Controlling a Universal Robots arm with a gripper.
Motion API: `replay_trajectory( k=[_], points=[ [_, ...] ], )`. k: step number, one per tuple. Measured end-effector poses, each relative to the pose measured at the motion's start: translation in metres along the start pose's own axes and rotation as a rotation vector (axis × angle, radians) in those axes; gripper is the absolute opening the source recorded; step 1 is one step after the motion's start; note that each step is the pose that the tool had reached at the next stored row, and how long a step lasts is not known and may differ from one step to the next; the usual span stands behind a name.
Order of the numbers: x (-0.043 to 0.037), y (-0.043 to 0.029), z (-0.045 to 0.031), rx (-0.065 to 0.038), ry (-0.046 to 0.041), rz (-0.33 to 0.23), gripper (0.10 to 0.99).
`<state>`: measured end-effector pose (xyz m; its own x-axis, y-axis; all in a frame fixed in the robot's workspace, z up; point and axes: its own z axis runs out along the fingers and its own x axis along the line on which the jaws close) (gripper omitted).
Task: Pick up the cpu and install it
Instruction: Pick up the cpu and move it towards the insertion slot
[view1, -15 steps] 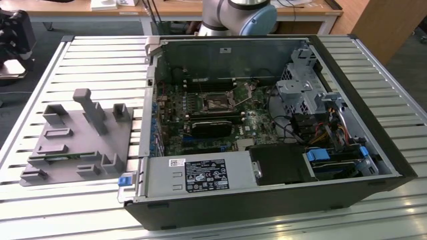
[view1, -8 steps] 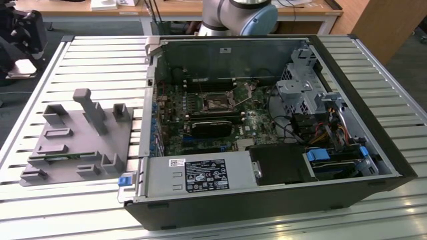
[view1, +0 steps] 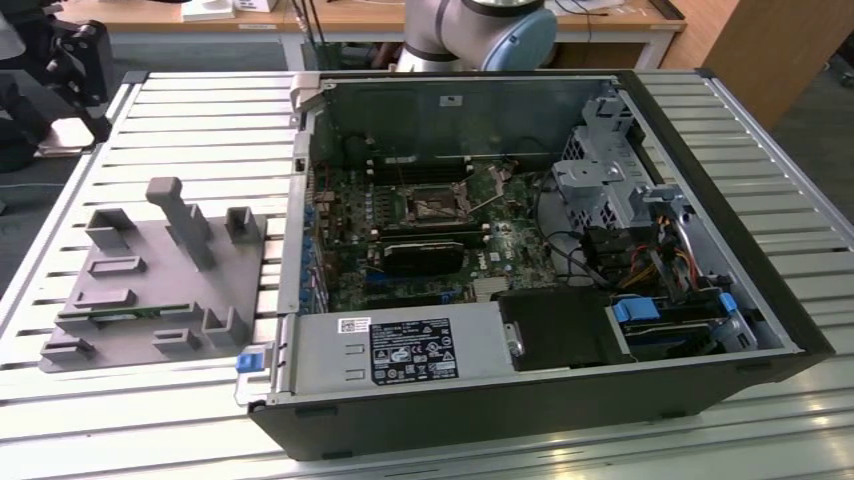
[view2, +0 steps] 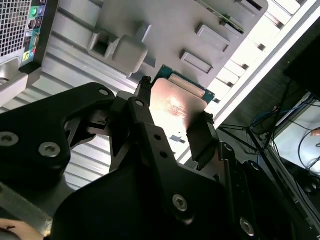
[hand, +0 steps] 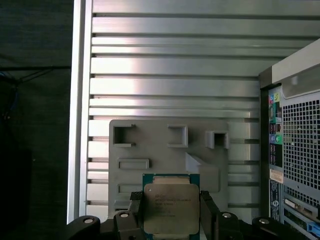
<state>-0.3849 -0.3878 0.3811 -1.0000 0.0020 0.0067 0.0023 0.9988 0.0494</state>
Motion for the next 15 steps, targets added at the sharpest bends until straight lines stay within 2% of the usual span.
replay_trajectory(
  k=[15],
  points=[
    [-0.0399,0.0001,-0.0003,0.000,0.0000,0.000,0.541]
  ],
)
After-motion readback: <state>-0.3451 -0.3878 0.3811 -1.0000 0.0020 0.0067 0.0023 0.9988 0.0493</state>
